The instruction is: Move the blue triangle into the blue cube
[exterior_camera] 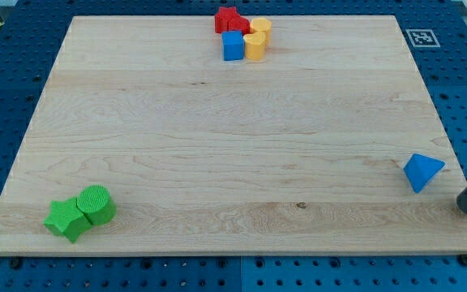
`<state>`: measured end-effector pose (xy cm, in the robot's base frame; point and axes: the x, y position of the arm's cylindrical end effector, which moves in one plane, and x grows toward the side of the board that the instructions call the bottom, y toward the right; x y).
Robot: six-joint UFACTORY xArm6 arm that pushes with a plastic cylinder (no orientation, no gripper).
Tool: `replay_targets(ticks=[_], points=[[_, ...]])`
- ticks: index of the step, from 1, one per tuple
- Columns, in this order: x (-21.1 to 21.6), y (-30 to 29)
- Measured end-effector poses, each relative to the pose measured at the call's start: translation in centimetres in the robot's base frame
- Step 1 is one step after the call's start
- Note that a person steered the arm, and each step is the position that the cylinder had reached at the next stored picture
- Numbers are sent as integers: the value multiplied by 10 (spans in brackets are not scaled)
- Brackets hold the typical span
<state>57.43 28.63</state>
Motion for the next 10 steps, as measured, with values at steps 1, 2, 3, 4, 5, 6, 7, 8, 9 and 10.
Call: replay_targets(ticks=[1,2,3,4,5,6,7,8,9,10], points=[[-15,0],[-34,-11],[-37,-25],[-37,-34],[-42,-56],[-47,-84],[-54,-114],[-67,-143],[-91,-170],[-119,-196]])
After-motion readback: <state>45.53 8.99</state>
